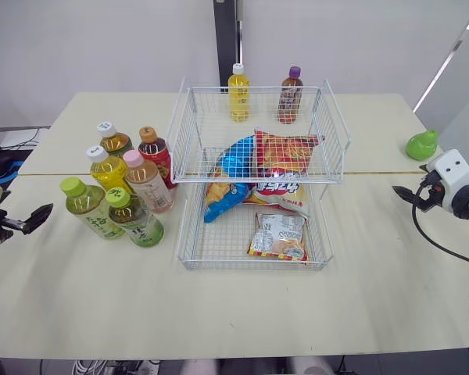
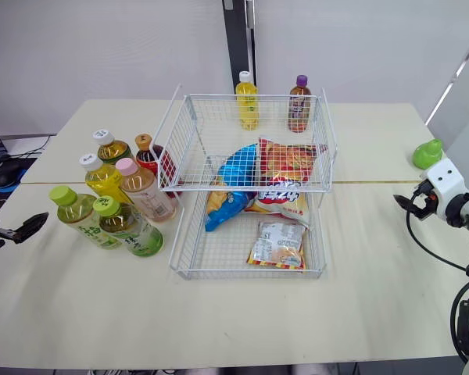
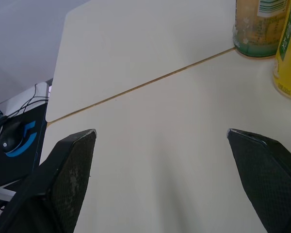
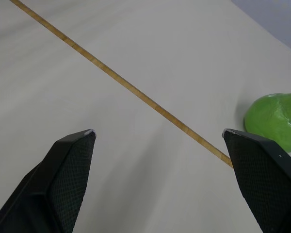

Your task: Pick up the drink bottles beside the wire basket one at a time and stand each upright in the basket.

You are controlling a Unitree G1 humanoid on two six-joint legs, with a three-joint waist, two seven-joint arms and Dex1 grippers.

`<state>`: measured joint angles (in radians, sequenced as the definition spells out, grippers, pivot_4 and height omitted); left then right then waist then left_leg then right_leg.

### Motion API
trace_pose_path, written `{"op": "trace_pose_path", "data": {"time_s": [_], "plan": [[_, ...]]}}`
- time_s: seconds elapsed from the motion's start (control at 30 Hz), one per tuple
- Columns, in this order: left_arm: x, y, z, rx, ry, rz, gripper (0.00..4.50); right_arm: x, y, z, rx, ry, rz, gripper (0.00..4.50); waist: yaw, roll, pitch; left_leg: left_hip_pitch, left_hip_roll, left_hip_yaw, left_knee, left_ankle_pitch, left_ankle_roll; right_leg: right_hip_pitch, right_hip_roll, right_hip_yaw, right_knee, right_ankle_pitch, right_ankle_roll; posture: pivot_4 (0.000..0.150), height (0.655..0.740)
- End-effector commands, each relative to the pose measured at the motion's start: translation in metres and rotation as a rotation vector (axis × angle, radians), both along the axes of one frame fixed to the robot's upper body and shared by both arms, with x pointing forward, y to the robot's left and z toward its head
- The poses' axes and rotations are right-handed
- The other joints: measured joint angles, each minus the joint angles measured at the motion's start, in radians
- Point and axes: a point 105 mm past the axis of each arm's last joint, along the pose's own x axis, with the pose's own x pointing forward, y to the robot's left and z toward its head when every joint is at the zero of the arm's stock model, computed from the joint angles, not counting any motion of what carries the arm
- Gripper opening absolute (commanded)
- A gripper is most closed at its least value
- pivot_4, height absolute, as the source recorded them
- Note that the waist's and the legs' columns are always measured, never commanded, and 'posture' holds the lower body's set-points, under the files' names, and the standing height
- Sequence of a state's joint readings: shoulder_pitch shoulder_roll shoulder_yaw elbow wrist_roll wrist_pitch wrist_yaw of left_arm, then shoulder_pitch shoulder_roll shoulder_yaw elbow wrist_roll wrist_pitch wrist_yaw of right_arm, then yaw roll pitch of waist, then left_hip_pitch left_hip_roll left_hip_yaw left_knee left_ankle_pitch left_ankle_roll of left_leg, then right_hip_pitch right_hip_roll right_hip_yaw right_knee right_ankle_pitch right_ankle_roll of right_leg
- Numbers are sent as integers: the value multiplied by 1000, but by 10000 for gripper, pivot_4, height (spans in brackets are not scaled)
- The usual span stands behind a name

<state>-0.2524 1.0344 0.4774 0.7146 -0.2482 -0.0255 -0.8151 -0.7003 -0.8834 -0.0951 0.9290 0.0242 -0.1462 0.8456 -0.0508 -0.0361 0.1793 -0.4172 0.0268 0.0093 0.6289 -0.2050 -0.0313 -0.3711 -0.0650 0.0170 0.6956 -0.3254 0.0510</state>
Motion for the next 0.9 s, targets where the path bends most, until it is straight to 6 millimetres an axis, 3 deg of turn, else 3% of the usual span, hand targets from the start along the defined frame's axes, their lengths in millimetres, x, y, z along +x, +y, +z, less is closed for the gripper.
{"op": "trace_pose_path", "data": {"time_s": [0.03, 0.9], "plan": [[1, 3, 19, 43, -46, 2, 45000, 3, 0, 18, -6, -62, 3, 44949, 0, 0, 0, 0, 0, 0, 0, 0, 0, 0, 0, 0, 0, 0, 0, 1500, 7400], [5, 1, 19, 32, -69, 0, 45000, 2, -6, 19, -44, -92, -30, 44949, 0, 0, 0, 0, 0, 0, 0, 0, 0, 0, 0, 0, 0, 0, 0, 1500, 7400]]}}
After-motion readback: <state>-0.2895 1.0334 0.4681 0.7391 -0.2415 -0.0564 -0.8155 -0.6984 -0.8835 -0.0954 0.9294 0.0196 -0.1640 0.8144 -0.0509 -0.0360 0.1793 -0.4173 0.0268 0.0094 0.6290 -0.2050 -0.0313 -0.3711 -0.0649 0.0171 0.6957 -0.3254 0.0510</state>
